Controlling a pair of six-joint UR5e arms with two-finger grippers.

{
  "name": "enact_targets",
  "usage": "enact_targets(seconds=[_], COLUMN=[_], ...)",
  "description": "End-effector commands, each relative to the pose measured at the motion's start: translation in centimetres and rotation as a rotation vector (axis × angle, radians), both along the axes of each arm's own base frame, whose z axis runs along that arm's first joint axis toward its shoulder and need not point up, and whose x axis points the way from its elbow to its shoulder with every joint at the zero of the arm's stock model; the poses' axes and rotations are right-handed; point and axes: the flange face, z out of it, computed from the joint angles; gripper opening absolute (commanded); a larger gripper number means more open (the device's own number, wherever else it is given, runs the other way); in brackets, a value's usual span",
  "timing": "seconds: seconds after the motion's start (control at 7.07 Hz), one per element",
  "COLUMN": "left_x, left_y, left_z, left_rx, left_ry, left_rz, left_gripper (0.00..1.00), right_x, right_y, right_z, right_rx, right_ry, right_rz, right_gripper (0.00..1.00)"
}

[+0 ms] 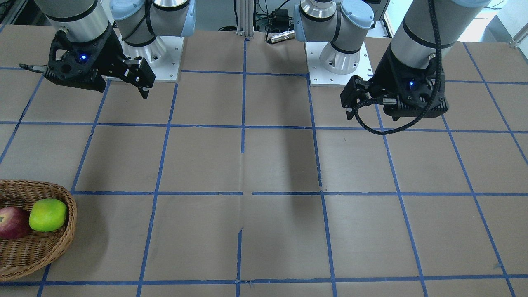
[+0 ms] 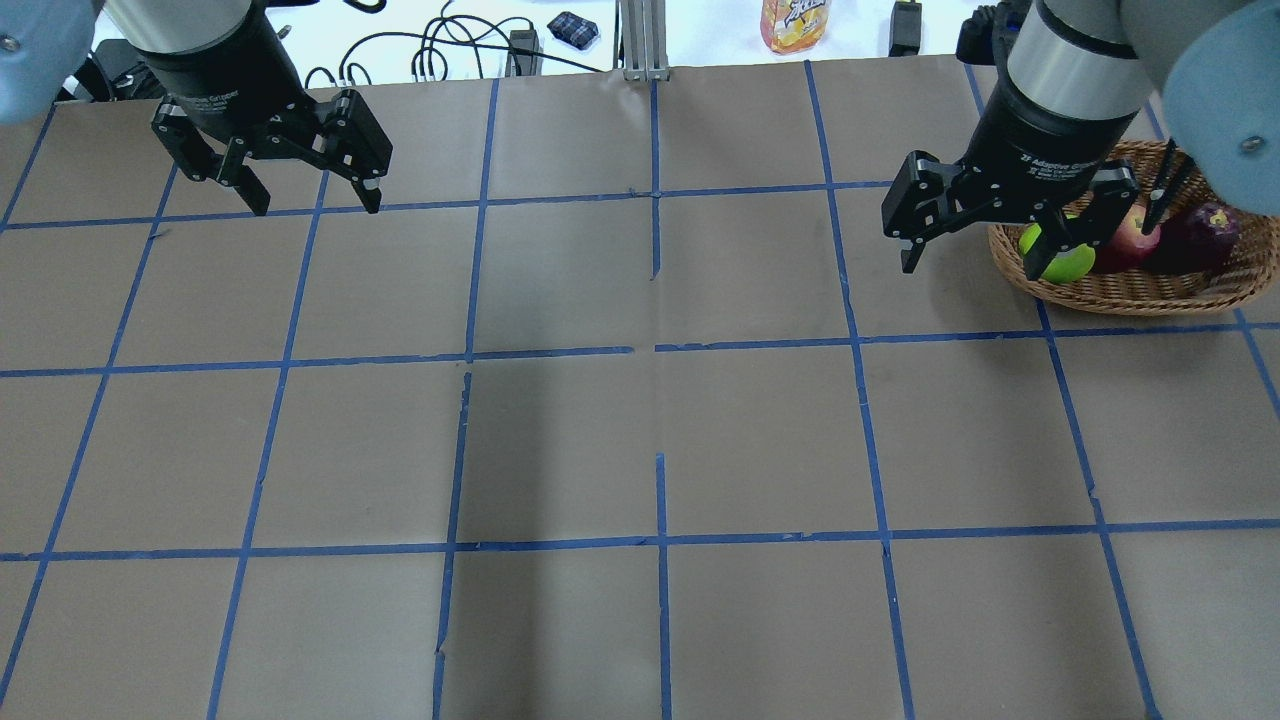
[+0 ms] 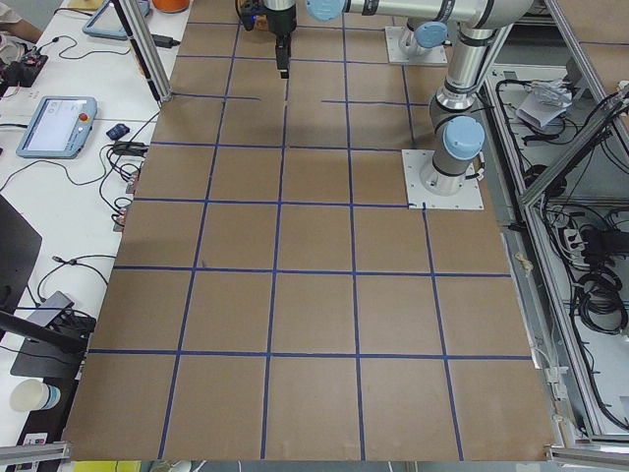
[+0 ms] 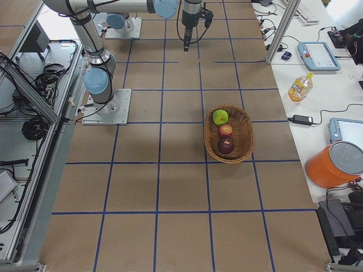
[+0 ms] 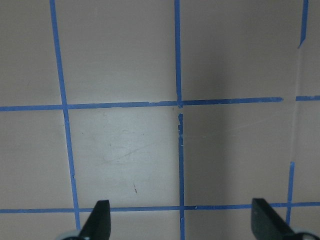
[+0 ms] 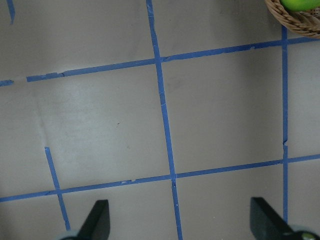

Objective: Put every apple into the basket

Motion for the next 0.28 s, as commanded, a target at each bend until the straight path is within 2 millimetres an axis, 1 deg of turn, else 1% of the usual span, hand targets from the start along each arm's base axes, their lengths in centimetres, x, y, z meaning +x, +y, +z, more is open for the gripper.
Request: enact_targets(seconds=[0.0, 0.14], left_x=[0.00, 0.00], left_y=[0.01, -0.01], left_z=[0.01, 0.03], left_rx=[0.000, -0.002], left_ry=[0.000, 0.000], left_rz=[0.000, 0.000], left_gripper=[1.00, 1.00], right_x=[-0.04, -0.04], right_y=[-0.02, 0.11], right_z=[0.30, 0.41], right_rx=[-0.006, -0.006], right_ry=[-0.001, -0.001], right_rz=[-0.002, -0.005], right_gripper=[1.00, 1.00])
